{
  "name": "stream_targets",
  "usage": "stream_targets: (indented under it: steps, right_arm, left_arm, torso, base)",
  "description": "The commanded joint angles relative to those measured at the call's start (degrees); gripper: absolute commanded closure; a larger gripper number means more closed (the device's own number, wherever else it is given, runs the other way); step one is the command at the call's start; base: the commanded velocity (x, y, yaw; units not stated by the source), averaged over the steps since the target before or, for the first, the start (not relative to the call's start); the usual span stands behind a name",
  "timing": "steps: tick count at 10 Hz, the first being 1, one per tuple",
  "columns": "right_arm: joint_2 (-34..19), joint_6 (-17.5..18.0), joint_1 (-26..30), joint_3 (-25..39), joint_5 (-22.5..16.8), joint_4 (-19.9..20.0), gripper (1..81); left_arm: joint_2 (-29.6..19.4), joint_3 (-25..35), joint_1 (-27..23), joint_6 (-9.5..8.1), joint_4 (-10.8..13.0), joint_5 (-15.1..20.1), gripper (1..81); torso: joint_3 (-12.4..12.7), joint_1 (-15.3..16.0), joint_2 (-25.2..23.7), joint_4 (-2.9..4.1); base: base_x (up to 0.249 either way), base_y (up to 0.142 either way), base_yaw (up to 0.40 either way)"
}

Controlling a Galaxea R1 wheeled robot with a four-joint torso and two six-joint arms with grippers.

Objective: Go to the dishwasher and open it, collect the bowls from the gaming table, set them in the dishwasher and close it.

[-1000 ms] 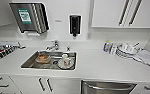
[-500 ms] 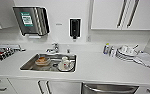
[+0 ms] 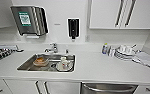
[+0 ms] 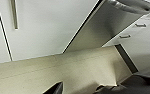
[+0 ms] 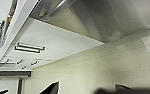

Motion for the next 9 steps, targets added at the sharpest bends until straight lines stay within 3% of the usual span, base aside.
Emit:
stream_targets:
  steps: [1, 2, 3, 4, 5, 7, 9]
  right_arm:
    - [-2.75, 0.27, 7.19, 3.09, -2.21, 0.67, 1.0]
    - [-2.92, 0.27, 8.17, 3.7, -2.22, 0.94, 1.0]
    - [-3.1, 0.35, 9.3, 4.24, -2.22, 1.2, 1.0]
    - [-3.1, 0.97, 10.71, 4.5, -2.3, 1.29, 1.0]
    - [-3.01, 3.25, 12.54, 4.41, -2.74, 1.55, 1.0]
    - [-1.79, 7.28, 17.82, 4.41, -8.52, 1.46, 1.0]
    - [1.19, 12.29, 20.29, 2.32, -9.34, 1.38, 1.0]
  left_arm:
    - [-2.8, 0.96, -4.32, -0.15, -0.37, 1.18, 1.0]
    - [-2.89, 0.96, -4.32, -0.15, -0.37, 1.18, 1.0]
    - [-3.07, 0.96, -4.32, -0.15, -0.37, 1.18, 1.0]
    - [-3.15, 0.96, -4.32, -0.15, -0.37, 1.18, 1.0]
    - [-3.24, 1.05, -4.32, -0.15, -0.37, 1.18, 1.0]
    - [-2.98, 0.96, -4.32, -0.15, -0.37, 1.09, 1.0]
    - [-2.8, 0.96, -4.32, -0.15, -0.28, 1.0, 1.0]
  torso:
    - [-5.13, 3.54, -5.47, 0.0]
    - [-1.66, 4.81, -7.5, -0.02]
    - [-3.21, 2.36, -3.74, -0.02]
    - [-3.6, 2.93, -4.61, -0.02]
    - [-4.13, 3.19, -5.09, -0.02]
    - [-4.26, 3.32, -5.27, -0.02]
    - [-4.29, 3.35, -5.27, -0.02]
  base:
    - [0.0, 0.0, 0.0]
    - [0.0, 0.0, 0.0]
    - [0.0, 0.0, 0.0]
    - [0.0, 0.0, 0.0]
    - [0.0, 0.0, 0.0]
    - [0.0, 0.0, 0.0]
    - [0.0, 0.0, 0.0]
